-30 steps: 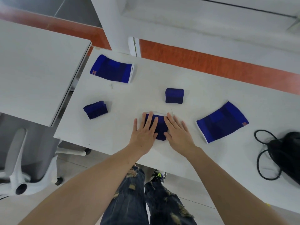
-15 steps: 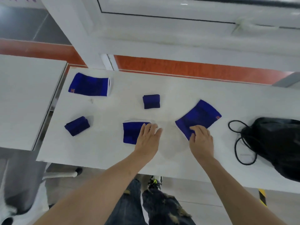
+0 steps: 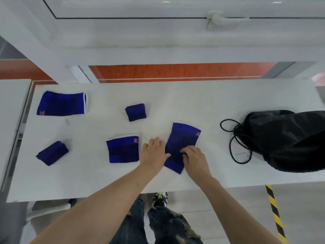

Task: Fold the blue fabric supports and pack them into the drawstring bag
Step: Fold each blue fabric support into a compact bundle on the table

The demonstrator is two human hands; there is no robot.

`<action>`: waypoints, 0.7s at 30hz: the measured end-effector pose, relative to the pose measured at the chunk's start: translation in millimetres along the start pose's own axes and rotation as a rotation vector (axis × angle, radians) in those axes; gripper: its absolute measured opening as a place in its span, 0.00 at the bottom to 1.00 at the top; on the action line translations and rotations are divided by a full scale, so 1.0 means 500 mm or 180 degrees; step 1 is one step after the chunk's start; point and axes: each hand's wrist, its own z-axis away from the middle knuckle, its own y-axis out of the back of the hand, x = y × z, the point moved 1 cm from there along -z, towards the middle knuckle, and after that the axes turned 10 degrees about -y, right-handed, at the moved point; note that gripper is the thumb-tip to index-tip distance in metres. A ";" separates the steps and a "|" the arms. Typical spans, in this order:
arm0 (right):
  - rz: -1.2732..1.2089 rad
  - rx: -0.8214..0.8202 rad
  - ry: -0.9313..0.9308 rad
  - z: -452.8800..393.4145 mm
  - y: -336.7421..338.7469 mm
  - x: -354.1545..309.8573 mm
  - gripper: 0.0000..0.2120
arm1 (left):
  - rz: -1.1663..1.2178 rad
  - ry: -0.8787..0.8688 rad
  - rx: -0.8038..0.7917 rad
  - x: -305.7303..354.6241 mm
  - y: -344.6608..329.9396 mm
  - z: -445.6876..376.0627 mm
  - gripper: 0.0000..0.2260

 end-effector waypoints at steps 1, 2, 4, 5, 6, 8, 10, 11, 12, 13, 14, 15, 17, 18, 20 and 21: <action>-0.0130 0.0071 -0.0083 -0.007 0.004 0.002 0.10 | -0.0078 0.0034 -0.0021 0.002 -0.003 -0.002 0.22; -0.0181 0.0154 -0.0184 -0.016 0.011 0.005 0.10 | -0.0115 0.0047 -0.0044 0.004 -0.007 -0.004 0.23; -0.0066 0.0259 -0.0400 -0.042 0.031 0.010 0.13 | -0.0075 0.0039 -0.0075 0.008 -0.014 -0.006 0.23; 0.0048 0.0248 -0.0511 -0.057 0.042 0.011 0.16 | -0.0016 0.0023 -0.0096 0.010 -0.017 -0.007 0.23; 0.0162 0.0196 -0.0611 -0.073 0.051 0.011 0.19 | 0.0051 0.0001 -0.0120 0.012 -0.019 -0.007 0.22; 0.0293 -0.0004 -0.0757 -0.099 0.062 0.010 0.26 | 0.0154 -0.0021 -0.0119 0.016 -0.022 -0.006 0.22; 0.0244 -0.0235 -0.0870 -0.120 0.065 0.006 0.30 | 0.0286 0.0029 -0.0123 0.019 -0.023 -0.005 0.20; 0.0172 -0.0323 -0.0915 -0.128 0.065 0.004 0.30 | 0.0377 0.0055 -0.0136 0.020 -0.024 -0.006 0.20; 0.0106 -0.0384 -0.0942 -0.134 0.065 0.001 0.28 | 0.0495 0.0084 -0.0146 0.021 -0.024 -0.007 0.20; 0.0067 -0.0410 -0.0944 -0.137 0.065 -0.003 0.25 | 0.0644 0.0120 -0.0152 0.022 -0.022 -0.006 0.20; 0.0046 -0.0394 -0.0925 -0.139 0.066 -0.007 0.21 | 0.0801 0.0143 -0.0159 0.023 -0.020 -0.005 0.20; 0.0026 -0.0362 -0.0904 -0.138 0.068 -0.011 0.17 | 0.0956 0.0149 -0.0151 0.023 -0.017 -0.002 0.20; -0.0115 -0.0292 -0.0876 -0.131 0.071 -0.018 0.12 | 0.1252 0.0154 -0.0084 0.024 -0.008 0.007 0.19; -0.0251 -0.0251 -0.0880 -0.124 0.074 -0.023 0.10 | 0.1380 0.0160 -0.0030 0.024 0.000 0.013 0.17; -0.0590 -0.0152 -0.0949 -0.110 0.088 -0.042 0.06 | 0.1572 0.0194 0.0069 0.021 0.019 0.023 0.15; -0.0780 -0.0098 -0.0973 -0.102 0.096 -0.057 0.05 | 0.1626 0.0233 0.0121 0.016 0.030 0.028 0.15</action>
